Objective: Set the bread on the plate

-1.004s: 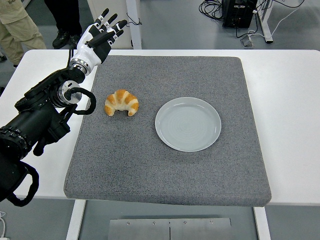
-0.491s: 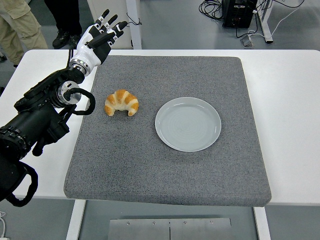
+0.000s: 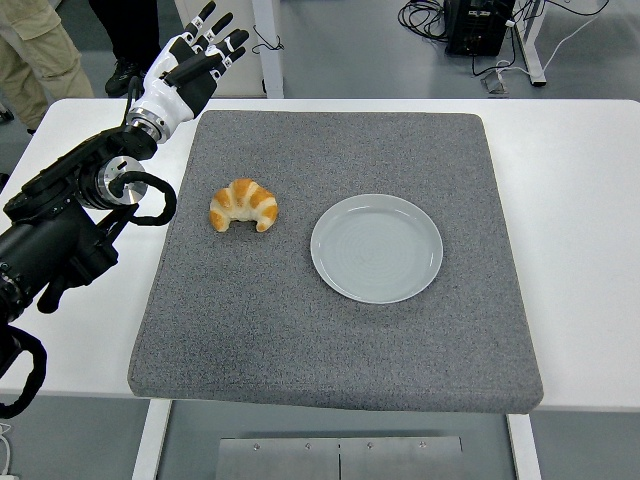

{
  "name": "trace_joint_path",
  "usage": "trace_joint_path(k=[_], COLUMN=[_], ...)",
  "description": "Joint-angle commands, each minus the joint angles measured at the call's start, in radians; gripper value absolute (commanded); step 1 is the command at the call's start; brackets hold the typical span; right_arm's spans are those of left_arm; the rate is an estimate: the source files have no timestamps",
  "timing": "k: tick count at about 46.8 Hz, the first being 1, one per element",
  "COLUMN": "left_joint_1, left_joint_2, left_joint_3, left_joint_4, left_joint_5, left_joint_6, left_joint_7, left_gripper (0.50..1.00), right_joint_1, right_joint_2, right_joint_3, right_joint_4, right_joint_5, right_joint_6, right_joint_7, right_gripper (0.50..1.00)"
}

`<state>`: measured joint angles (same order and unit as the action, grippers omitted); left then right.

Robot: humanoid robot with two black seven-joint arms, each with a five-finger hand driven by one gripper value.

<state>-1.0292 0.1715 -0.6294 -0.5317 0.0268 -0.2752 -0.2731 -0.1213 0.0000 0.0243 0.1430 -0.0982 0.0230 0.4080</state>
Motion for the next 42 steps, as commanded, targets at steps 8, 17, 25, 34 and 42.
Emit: trace_joint_path(k=[8,17,25,34,42], left_joint_1=[0.031,0.046,0.063,0.084,0.103], left_joint_2=[0.097,0.157,0.229,0.289,0.339], left_joint_3=[0.043,0.065,0.066,0.066,0.082], left_joint_4=[-0.154,-0.247,-0.364,-0.471,-0.551], left_joint_5=[0.002,0.002,0.004,0.004,0.053], left_joint_6=[0.002,0.024,0.045,0.076,0.123], left_joint_7=[-0.006,-0.009,-0.009,-0.011,-0.009], left_gripper=[0.974,0.974,0.975,0.974,0.974], right_joint_1=[0.0,0.0,0.0,0.0,0.0], right_joint_2=[0.0,0.0,0.0,0.0,0.0], right_joint_3=[0.0,0.0,0.0,0.0,0.0], right_joint_4=[0.0,0.0,0.0,0.0,0.0], right_joint_5=[0.0,0.0,0.0,0.0,0.0], right_joint_6=[0.0,0.0,0.0,0.0,0.0], right_joint_7=[0.0,0.0,0.0,0.0,0.0], right_gripper=[1.0,1.0,1.0,1.0,1.0])
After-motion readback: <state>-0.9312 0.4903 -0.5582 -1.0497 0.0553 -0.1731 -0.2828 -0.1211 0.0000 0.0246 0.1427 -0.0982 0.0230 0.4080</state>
